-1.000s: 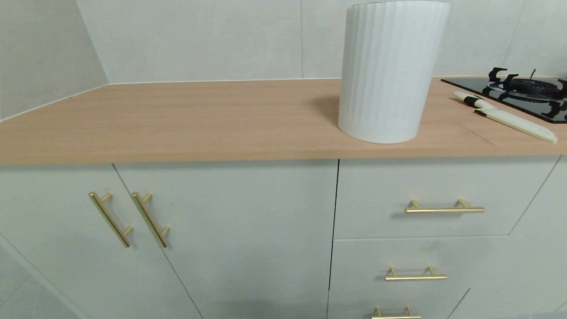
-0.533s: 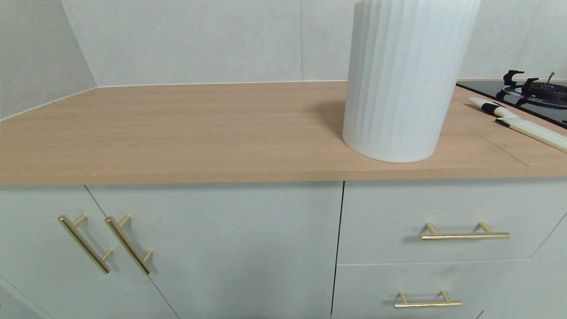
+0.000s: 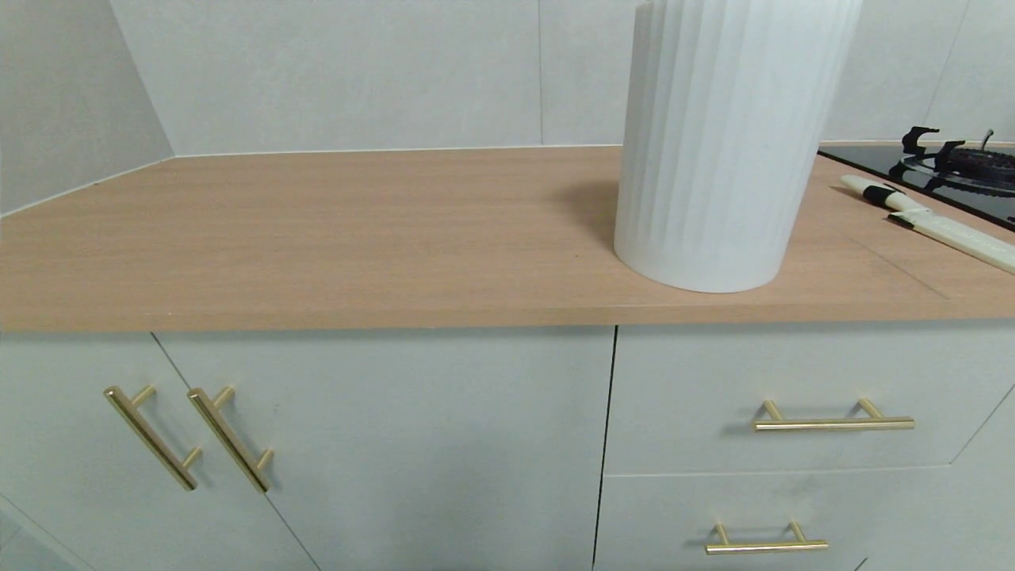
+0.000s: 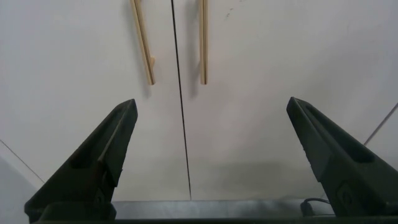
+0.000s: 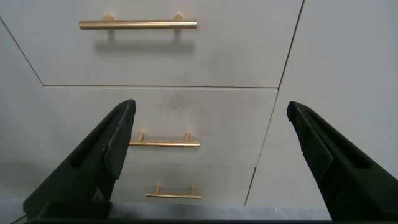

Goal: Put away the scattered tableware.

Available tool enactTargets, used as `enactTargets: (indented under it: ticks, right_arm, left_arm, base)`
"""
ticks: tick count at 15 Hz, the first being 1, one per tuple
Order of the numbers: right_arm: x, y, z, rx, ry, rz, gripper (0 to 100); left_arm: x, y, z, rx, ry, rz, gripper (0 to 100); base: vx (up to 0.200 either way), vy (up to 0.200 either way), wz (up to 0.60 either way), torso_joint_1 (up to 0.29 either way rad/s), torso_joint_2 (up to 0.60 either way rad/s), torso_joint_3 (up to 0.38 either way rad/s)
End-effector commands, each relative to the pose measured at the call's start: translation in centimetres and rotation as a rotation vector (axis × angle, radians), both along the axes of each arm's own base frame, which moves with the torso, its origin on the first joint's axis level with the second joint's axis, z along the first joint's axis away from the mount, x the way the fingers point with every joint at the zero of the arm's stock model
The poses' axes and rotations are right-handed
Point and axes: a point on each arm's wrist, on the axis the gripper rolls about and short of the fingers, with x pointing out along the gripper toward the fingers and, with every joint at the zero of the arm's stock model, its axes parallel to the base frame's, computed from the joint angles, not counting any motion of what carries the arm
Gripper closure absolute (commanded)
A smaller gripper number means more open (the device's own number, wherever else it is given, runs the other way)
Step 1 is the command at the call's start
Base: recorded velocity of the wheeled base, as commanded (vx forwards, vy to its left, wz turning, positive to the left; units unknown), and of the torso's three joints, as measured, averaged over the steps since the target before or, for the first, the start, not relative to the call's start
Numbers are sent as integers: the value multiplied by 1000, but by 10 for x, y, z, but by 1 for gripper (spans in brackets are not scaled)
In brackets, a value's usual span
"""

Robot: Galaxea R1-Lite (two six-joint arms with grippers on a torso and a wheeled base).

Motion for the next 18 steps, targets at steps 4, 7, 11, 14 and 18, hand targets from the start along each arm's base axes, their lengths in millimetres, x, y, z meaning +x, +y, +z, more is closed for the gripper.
enactTargets:
  ticks: [4,7,11,14,18]
  right_arm:
    - [0,0,0,0,0,1,0]
    - [0,0,0,0,2,1,0]
    - [0,0,0,2,2,1,0]
    - [0,0,0,2,0,1,0]
    - [0,0,0,2,2,1,0]
  left_arm:
    - [0,0,0,0,1,0,0]
    - [0,0,0,2,-1,0,0]
    - [0,0,0,0,1,0,0]
    - [0,0,0,0,1,0,0]
    - [0,0,0,0,-1,0,0]
  base:
    - [0,-200,0,5,2,5]
    - [0,-200,0,2,2,2]
    - [0,-150,0,-1,2,4]
    - [0,0,0,0,0,0]
    - [0,0,0,0,0,0]
